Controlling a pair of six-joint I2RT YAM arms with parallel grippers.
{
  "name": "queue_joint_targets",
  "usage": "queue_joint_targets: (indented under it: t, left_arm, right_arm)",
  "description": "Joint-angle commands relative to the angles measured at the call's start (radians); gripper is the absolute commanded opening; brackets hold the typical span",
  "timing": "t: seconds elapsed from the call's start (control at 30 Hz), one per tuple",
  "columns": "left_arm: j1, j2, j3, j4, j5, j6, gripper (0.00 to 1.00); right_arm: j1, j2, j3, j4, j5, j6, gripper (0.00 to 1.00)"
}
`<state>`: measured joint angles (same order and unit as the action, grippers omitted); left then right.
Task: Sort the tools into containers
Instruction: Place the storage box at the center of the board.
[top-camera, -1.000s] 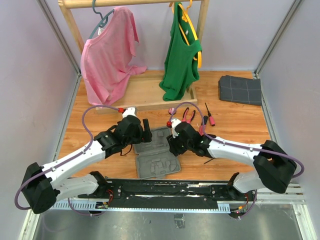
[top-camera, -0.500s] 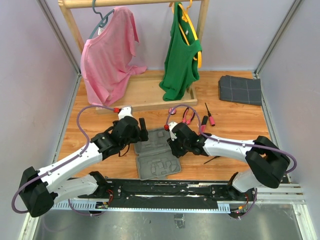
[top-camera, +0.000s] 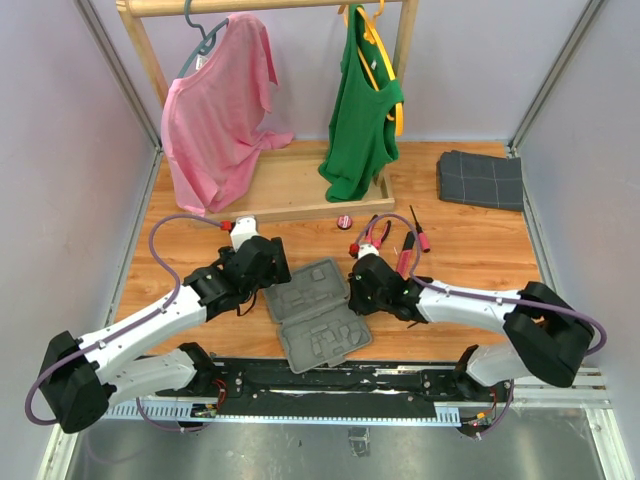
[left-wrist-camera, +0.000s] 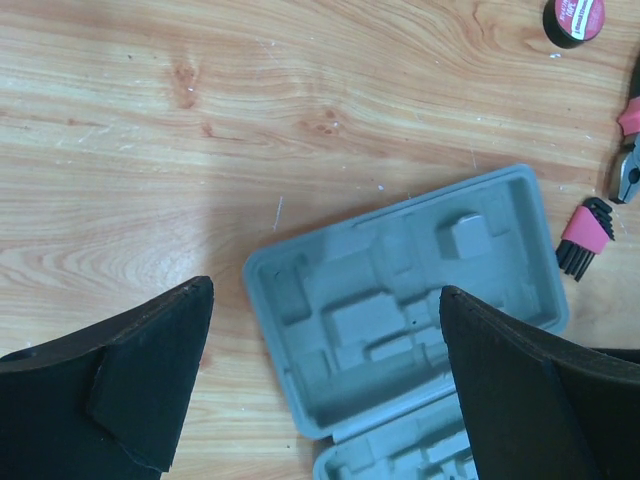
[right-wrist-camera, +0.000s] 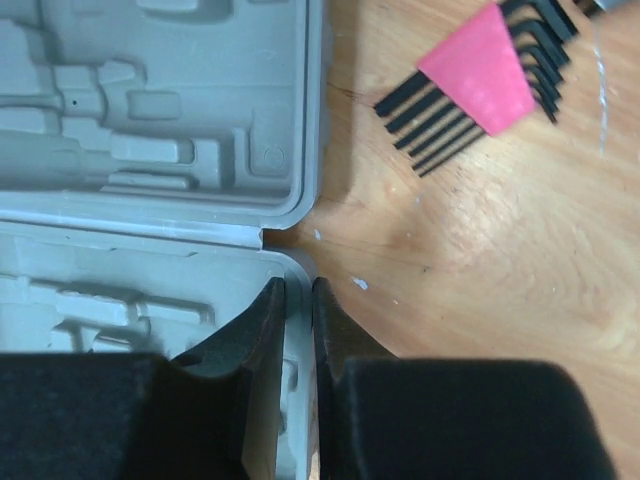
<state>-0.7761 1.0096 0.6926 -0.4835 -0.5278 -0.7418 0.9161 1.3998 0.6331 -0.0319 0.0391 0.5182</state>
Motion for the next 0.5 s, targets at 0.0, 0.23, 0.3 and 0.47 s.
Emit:
queue_joint_targets:
  t: [0.0, 0.23, 0.3, 0.47]
  left_arm:
    - [0.0, 0.006, -0.006, -0.015, -0.062, -0.04, 0.99]
    - [0.001, 0.026, 0.005, -0.009, -0.065, -0.032, 0.99]
    - [0.001, 0.021, 0.008, -0.012, -0.072, -0.031, 0.99]
    - [0.001, -0.037, 0.023, -0.037, -0.112, -0.034, 0.99]
  right_arm:
    - [0.035, -0.061, -0.072, 0.074, 0.14, 0.281, 0.11]
    - [0.059, -0.18, -0.065, 0.079, 0.218, 0.082, 0.4]
    - [0.058, -0.22, -0.061, 0.085, 0.21, -0.07, 0.46]
    - [0.058, -0.25, -0.005, 0.039, -0.111, -0.525, 0.5]
